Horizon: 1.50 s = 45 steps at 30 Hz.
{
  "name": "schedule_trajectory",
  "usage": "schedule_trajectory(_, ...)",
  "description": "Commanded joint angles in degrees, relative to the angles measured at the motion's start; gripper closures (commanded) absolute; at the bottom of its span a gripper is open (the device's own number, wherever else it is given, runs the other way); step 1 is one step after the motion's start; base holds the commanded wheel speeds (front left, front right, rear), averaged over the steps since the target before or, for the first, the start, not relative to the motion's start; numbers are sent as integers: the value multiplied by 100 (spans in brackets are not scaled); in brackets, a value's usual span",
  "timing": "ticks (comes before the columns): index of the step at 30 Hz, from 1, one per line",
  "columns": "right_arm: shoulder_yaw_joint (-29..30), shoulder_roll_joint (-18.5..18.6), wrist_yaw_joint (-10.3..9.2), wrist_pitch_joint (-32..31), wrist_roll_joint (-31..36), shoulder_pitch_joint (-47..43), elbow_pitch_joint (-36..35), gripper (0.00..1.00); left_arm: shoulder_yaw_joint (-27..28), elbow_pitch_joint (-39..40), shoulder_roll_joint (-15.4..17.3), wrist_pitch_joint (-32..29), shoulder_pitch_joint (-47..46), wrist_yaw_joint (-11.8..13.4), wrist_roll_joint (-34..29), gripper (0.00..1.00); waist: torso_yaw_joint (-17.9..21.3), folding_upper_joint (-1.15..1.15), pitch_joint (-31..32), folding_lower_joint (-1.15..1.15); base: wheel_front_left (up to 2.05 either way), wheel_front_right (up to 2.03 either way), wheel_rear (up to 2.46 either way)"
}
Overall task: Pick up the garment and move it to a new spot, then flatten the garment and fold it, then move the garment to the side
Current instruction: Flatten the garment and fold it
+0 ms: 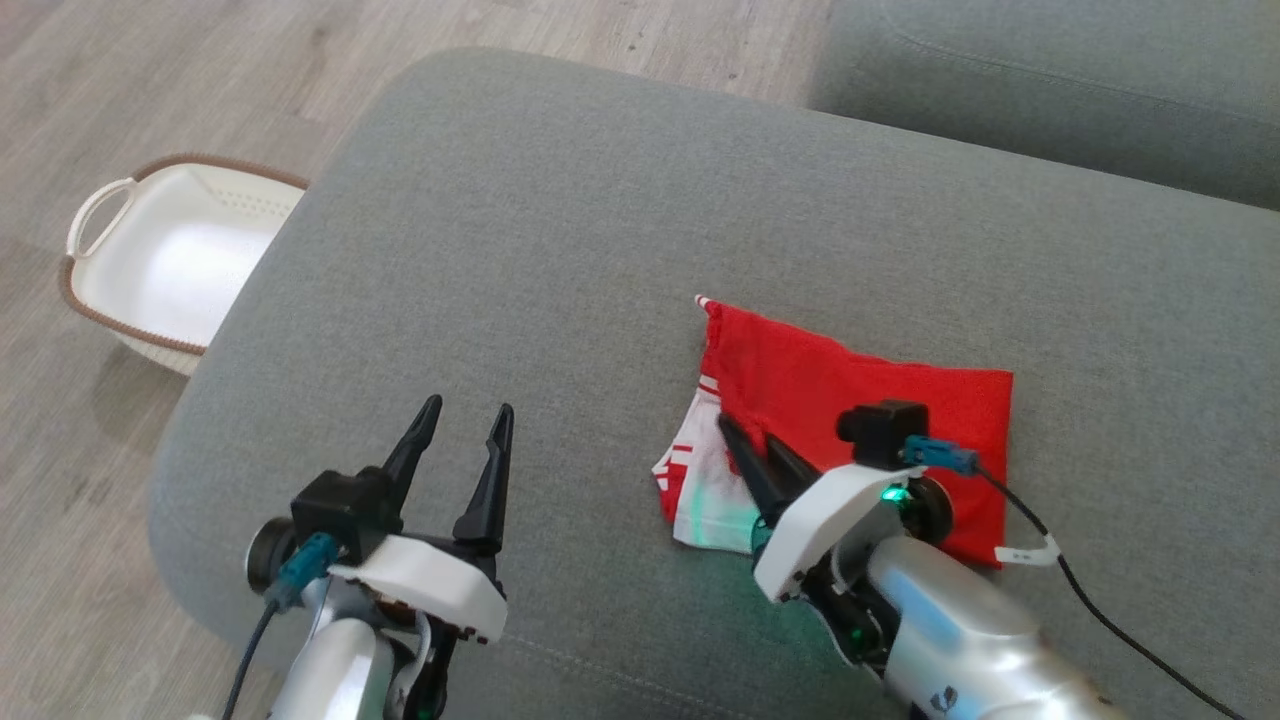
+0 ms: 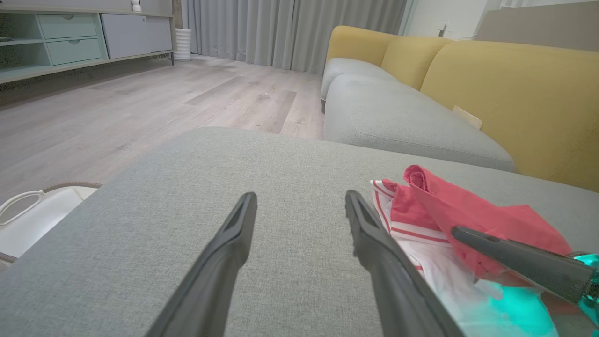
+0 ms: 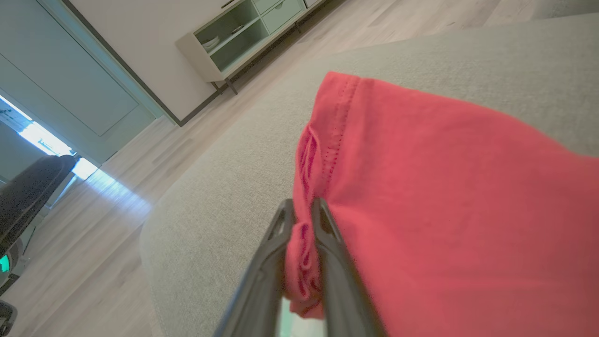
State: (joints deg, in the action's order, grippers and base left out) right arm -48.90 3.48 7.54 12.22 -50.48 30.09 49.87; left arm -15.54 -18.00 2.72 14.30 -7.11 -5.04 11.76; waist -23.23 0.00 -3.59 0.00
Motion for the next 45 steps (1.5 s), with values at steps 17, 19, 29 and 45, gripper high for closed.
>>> schedule_trajectory(17, 58, -60, -5, 273, 262, 864, -199, 0, 570, 380, 16, 70, -97, 85, -41, 0, 1177, 0, 317, 0, 0, 0, 0)
schedule_trajectory(19, 717, -60, -5, 274, 946, 815, -240, 0, 595, 451, 16, 70, -95, 111, -22, 0, 1318, 0, 329, 0, 0, 0, 0)
schedule_trajectory(29, 3815, -60, -5, 277, 3923, -947, -1964, 0, 494, 709, 16, 70, -122, 286, 122, 0, 1664, 0, 333, 0, 0, 0, 0)
schedule_trajectory(45, 4452, -60, -5, 277, 4165, -2330, -3345, 0, 508, 885, 16, 70, 308, 259, -89, 0, 1723, 0, 318, 0, 0, 0, 0)
